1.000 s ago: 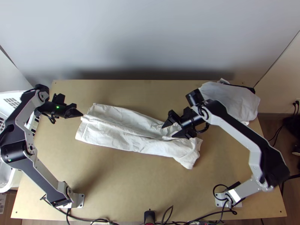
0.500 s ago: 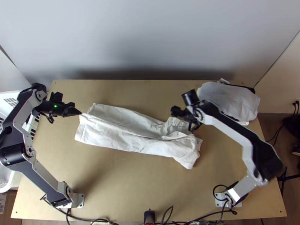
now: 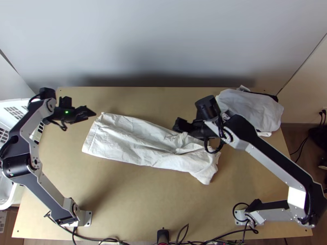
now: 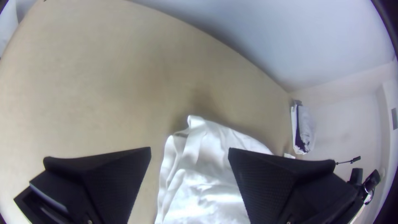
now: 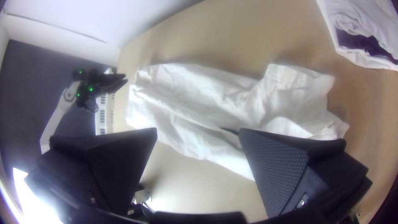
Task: Fold the t-shirt
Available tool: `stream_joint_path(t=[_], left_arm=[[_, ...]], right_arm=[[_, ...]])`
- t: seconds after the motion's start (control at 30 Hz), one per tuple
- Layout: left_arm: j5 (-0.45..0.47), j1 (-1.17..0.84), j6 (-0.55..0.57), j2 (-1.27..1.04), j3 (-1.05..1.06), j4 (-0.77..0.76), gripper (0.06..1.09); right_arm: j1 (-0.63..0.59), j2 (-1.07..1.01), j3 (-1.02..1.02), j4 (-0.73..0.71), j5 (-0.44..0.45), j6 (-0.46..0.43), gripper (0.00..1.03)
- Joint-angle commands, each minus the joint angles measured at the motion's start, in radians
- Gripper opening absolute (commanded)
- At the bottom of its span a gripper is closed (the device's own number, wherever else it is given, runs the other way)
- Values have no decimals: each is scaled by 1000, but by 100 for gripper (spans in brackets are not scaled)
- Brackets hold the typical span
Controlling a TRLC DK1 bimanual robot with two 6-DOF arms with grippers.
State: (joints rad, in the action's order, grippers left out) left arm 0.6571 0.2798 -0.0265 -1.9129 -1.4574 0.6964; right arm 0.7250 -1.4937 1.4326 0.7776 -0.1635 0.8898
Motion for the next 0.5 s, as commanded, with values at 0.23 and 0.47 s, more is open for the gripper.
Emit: stream_joint_path(t=[0.23, 0.47], left_arm=[[-159, 56, -124, 80, 45, -32, 104], [-280, 127, -302, 160, 186, -60, 104]], right_arm=[[116, -166, 98, 23, -246, 150, 92], [152, -389, 180, -109, -294, 136, 92]])
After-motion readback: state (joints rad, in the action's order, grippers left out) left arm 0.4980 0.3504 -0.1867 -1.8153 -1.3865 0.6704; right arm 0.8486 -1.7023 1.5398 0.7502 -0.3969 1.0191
